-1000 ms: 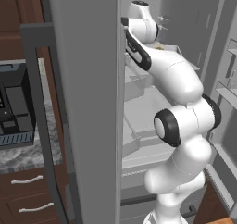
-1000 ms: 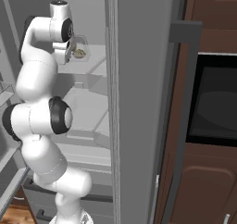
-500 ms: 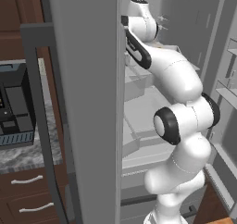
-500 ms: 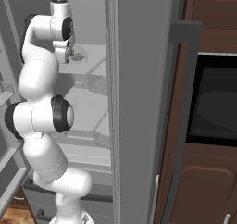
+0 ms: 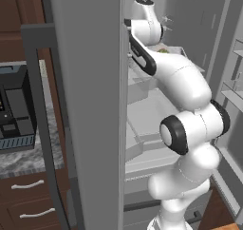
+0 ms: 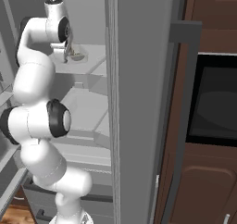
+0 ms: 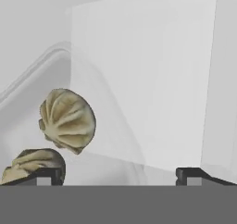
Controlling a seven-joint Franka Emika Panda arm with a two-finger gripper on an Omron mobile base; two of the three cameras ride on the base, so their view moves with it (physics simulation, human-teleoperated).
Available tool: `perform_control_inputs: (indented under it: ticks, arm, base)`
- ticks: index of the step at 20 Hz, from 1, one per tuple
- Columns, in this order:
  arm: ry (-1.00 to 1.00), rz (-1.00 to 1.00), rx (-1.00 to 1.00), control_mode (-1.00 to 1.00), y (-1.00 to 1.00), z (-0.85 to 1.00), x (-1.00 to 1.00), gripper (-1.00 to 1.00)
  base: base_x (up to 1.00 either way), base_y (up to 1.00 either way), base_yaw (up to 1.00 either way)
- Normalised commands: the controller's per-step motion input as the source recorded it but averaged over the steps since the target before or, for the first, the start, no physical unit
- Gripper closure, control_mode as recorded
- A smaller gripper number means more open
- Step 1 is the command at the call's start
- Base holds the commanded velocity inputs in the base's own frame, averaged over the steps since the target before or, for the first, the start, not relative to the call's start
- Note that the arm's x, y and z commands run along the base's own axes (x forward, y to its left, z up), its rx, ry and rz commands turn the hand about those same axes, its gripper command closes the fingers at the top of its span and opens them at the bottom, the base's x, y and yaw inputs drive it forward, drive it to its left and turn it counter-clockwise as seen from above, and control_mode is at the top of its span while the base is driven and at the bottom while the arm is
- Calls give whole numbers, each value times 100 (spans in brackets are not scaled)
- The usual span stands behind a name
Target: Place two dumplings into each of the tupperware containers and then place the containers in the fridge.
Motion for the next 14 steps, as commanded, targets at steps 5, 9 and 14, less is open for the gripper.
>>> perform_control_inputs:
  ticks: [5, 9, 14]
  arm:
    - [-38, -1, 0, -100, -4, -11, -33, -100]
    - [-3, -9, 0, -100, -18, 64, -71, -100]
    - [1, -7, 0, -100, -28, 64, -94, -100]
  base:
    - [0, 0, 0]
    - [0, 0, 0]
    - [0, 0, 0]
